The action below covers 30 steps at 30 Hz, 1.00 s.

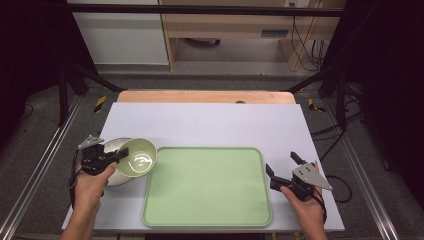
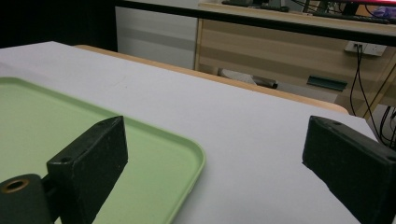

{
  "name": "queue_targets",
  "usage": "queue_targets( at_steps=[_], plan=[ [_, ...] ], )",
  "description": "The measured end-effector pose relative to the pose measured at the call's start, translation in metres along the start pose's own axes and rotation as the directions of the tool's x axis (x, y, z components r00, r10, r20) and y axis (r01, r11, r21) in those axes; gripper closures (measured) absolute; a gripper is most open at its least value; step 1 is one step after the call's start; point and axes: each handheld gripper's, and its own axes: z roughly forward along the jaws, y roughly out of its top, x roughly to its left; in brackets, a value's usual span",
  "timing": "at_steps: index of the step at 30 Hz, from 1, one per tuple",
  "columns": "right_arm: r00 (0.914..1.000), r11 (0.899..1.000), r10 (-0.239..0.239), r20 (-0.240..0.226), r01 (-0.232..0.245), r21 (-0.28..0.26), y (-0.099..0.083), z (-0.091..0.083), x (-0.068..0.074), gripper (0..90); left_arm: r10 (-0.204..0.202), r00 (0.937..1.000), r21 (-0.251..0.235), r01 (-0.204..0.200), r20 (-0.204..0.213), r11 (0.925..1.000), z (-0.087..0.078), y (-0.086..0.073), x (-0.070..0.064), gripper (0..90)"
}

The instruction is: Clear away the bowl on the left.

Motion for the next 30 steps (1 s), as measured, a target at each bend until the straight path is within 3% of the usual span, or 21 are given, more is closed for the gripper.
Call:
queue_targets(
  at_steps=[11,12,25,30],
  plan=[
    [1.0000,1.000,-0.001,-0.001,0.001,0.002,0.000,0.000,0.001,7.0,0.028,0.9984,-0.004,-0.028,0.049,0.9996,0.003,0.003,-0.018,83.3],
    [1.0000,1.000,-0.001,-0.001,0.001,0.001,0.000,0.000,0.000,7.0,0.024,0.9973,-0.005,-0.024,0.070,0.9997,0.005,0.003,-0.021,83.3],
    [1.0000,1.000,-0.001,0.000,0.001,0.001,0.000,0.000,0.000,7.0,0.029,0.9904,0.004,-0.030,0.135,0.9996,0.011,0.002,-0.038,83.3],
    [1.0000,1.000,-0.002,0.001,0.002,0.002,0.000,0.000,0.000,7.0,0.052,0.9868,0.009,-0.054,0.153,0.9985,0.015,0.002,-0.048,83.3]
  ],
)
